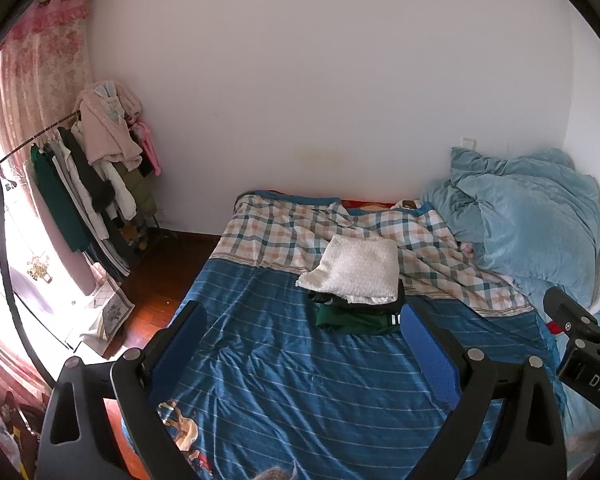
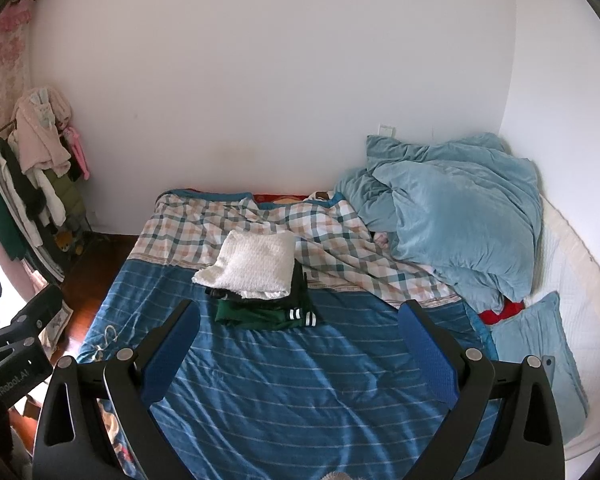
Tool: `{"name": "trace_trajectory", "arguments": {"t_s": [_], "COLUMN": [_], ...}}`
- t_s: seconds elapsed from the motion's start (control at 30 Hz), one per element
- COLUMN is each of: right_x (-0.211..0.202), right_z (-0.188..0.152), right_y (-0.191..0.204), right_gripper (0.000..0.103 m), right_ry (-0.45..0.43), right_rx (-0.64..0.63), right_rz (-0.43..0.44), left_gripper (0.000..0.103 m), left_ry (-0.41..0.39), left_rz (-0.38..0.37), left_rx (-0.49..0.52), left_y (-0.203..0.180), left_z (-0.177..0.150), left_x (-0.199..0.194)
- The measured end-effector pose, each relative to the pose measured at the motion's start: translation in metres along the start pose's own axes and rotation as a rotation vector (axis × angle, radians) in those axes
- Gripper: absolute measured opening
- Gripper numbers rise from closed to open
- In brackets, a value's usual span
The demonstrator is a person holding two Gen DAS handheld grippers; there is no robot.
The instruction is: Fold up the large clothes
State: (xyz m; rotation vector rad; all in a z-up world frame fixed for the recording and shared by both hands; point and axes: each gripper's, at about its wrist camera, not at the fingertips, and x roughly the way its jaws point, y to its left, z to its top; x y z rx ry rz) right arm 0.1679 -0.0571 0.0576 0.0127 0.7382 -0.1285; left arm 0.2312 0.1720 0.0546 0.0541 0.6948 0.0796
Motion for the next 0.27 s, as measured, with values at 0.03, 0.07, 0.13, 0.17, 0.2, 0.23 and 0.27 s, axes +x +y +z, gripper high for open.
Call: {"name": "trace_trajectory", "arguments": {"t_s": [0.03, 0.07, 0.13, 0.17, 0.2, 0.23, 0.27], "right_x": [-0.0006, -0.0010, -0.0008, -0.0018, -0.0021, -0.0009, 0.0002], "right_z": [-0.0005, -0.0007, 0.0013, -0.0004, -0.0009, 0.0017, 0.0043], "right_y": [-0.0001, 0.0003, -0.0001, -0.0001, 0.0001, 0.0000, -0.0001], "right_gripper": [0.101, 0.101, 0.101, 0.101, 0.101, 0.101, 0.101], "right_ry": [0.000, 0.001, -0.001, 0.000, 0.001, 0.001, 0.000], "right_rx": [0.001, 0.002, 0.002, 0.004, 0.004, 0.003, 0.002], "right_rz": [0.001, 0.002, 0.001, 0.001, 0.002, 0.003, 0.002], "left_gripper": [0.099, 0.099, 0.099, 0.099, 0.099, 0.099, 0.099], "left_ry": [0.000, 0.001, 0.002, 0.001, -0.002, -0.006, -0.008], "left_rz": [0.000, 0.001, 0.001, 0.000, -0.002, -0.001, 0.000], "left_rx": [0.000, 0.000, -0.001, -0.003, -0.002, -0.002, -0.002], "left_y": [-0.0002, 0.0007, 0.0005, 0.0010, -0.0012, -0.0017, -0.0022], "left_z": [-0.0002, 0.0011, 0.0005, 0.0006, 0.0005, 0.0006, 0.0013], "left_x": [0.0000, -0.0002, 0.0001, -0.0004, 0.0000, -0.0005, -0.0008]}}
